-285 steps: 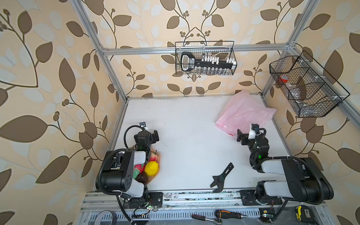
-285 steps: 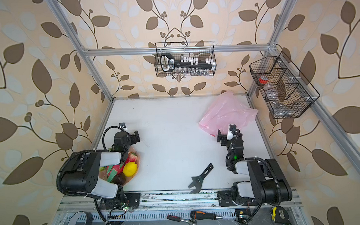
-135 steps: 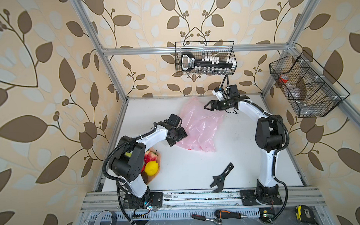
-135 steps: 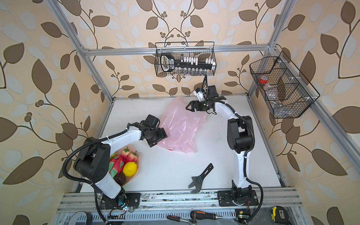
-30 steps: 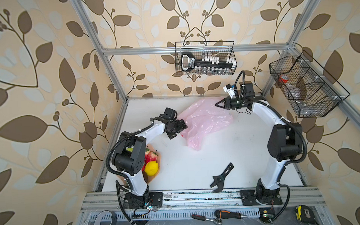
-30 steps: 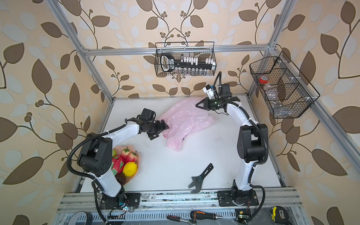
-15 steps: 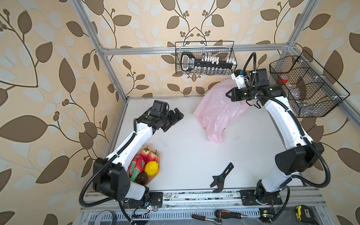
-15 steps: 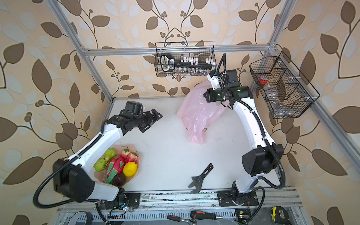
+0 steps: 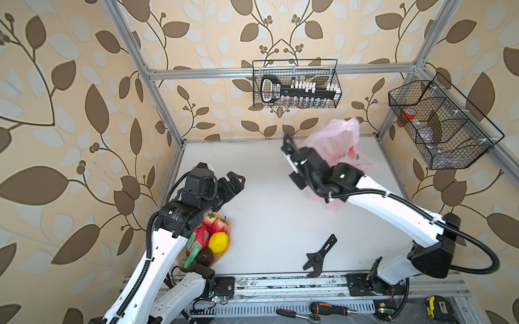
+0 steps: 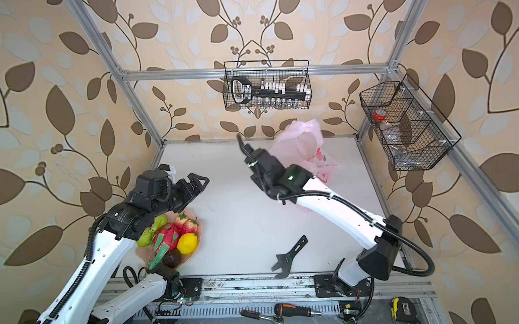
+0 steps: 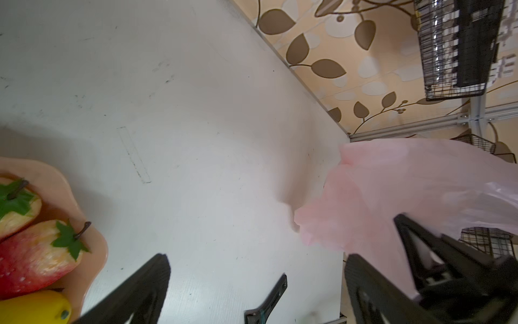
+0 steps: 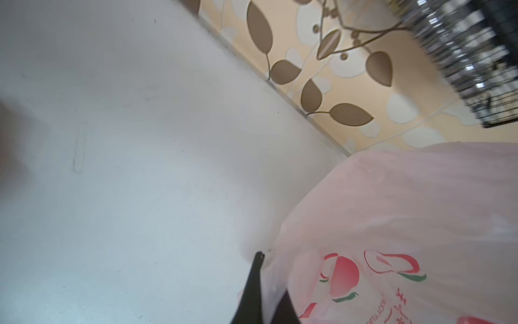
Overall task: Place the fruits into the plastic bag
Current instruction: Place the plastic bag at the center of the table.
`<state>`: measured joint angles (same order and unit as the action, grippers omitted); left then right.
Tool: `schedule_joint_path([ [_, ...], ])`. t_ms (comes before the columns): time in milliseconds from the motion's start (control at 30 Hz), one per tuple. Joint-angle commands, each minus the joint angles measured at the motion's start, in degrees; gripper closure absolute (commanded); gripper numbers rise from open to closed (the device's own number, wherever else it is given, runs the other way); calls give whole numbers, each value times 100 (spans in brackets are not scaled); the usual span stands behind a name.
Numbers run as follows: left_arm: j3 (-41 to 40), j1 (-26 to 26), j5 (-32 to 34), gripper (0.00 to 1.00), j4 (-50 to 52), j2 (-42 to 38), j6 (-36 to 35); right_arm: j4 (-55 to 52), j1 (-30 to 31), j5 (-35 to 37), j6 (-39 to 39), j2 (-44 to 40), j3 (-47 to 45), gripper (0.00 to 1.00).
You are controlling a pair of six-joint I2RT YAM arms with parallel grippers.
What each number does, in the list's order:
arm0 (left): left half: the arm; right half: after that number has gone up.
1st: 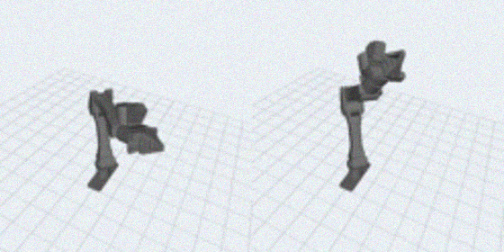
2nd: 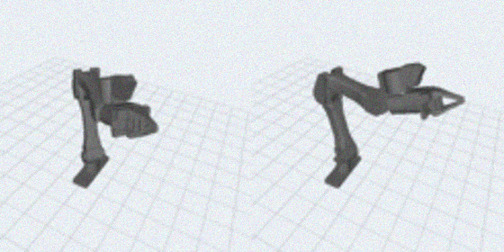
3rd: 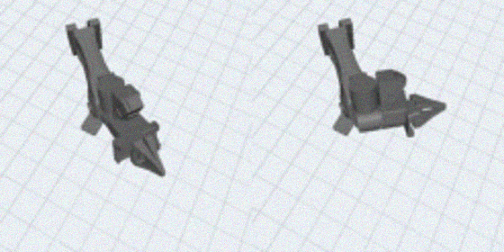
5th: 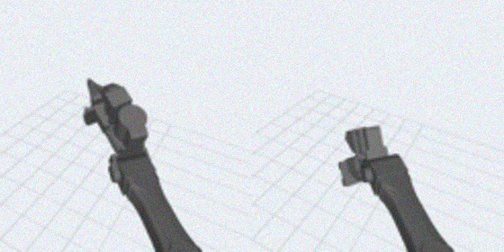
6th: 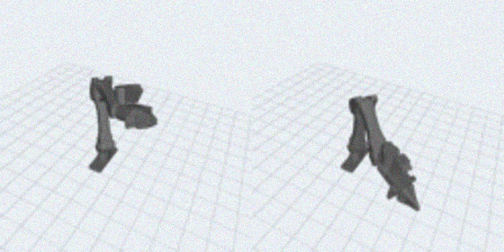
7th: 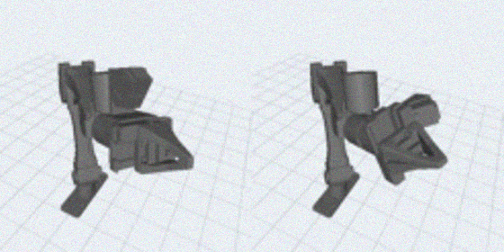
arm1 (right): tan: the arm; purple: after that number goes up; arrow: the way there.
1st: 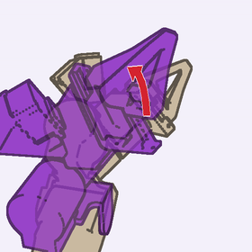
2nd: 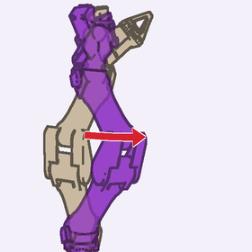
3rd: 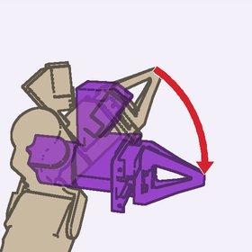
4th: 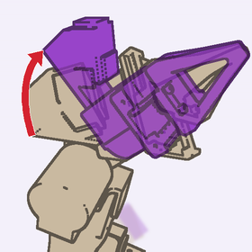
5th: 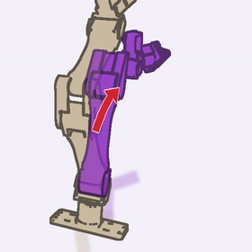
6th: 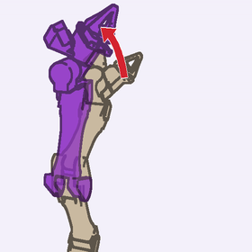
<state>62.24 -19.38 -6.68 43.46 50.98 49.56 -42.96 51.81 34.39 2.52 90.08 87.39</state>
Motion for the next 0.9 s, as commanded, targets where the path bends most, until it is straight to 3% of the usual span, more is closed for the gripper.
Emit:
schedule_joint_path([
  [0,-71,72,321,1,420,-152,-17,150,489,692,-254,490,-407,100],
  [167,-189,73,391,1,661,-426,46,-115,1133,696,-889,1269,-389,100],
  [267,-238,74,330,1,667,-498,64,-45,1203,292,-1445,1324,-628,100],
  [400,-142,73,367,1,704,-499,-17,73,1217,-2,-1979,1178,-931,93],
  [533,-269,68,242,1,557,-484,-17,280,1213,-335,-2349,1015,-1313,76],
  [700,-433,74,241,1,514,-552,-17,535,1227,-805,-2739,794,-1773,48],
  [867,-438,70,221,1,702,-488,-120,748,1249,-1411,-3108,-1,-1948,25],
])
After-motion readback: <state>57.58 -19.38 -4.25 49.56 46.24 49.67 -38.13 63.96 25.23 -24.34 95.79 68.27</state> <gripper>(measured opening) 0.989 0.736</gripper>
